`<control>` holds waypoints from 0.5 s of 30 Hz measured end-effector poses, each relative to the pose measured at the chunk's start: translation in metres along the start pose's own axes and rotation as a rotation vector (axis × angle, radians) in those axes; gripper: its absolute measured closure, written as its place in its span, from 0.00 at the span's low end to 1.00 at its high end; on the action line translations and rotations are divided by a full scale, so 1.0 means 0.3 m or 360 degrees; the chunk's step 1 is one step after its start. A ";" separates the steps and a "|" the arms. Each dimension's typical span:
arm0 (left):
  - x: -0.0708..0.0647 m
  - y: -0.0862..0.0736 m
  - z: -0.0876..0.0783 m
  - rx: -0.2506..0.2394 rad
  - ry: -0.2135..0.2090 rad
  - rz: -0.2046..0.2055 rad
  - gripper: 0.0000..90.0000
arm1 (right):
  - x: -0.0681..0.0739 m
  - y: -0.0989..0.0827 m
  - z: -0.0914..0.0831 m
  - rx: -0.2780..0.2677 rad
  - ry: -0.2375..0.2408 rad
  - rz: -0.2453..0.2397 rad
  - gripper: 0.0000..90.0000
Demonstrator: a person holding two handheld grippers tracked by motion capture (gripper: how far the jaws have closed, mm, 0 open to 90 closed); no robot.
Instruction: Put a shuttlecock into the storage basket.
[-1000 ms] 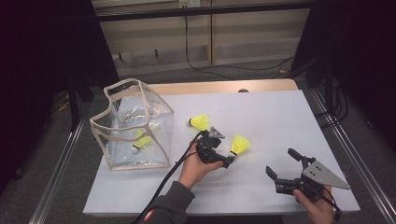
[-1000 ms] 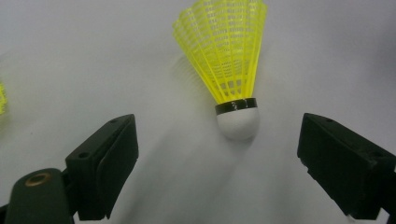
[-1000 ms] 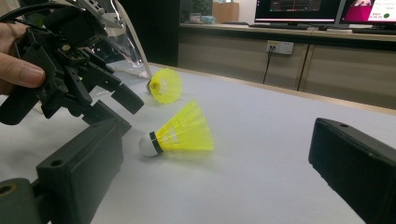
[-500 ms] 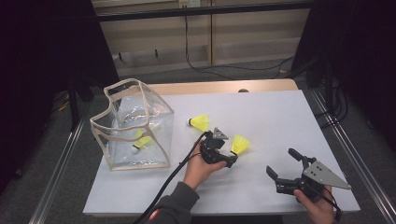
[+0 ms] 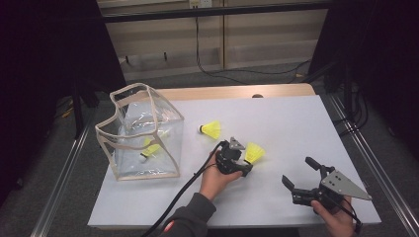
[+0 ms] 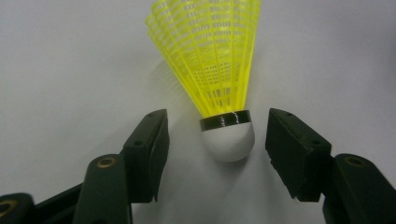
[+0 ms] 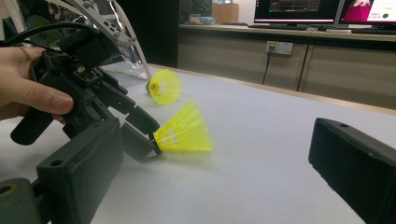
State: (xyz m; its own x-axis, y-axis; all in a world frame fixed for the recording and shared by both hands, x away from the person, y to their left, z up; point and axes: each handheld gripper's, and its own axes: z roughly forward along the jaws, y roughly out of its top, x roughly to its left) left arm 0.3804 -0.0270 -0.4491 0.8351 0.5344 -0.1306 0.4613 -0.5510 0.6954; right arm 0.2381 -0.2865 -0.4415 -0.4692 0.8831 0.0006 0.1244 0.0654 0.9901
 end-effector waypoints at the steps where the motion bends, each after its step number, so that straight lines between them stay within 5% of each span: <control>1: -0.001 -0.001 0.004 -0.0004 -0.0009 -0.0004 0.48 | 0.000 0.000 0.000 0.0003 0.0002 0.0003 0.03; 15: -0.015 0.002 0.025 -0.0052 0.0045 -0.0008 0.65 | -0.002 0.000 -0.003 0.0000 0.0000 -0.0003 0.03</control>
State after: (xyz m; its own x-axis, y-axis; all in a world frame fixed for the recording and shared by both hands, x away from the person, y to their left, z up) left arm 0.3792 -0.0346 -0.4535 0.8237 0.5553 -0.1147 0.4553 -0.5272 0.7175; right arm 0.2377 -0.2873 -0.4414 -0.4693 0.8830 -0.0012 0.1237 0.0672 0.9900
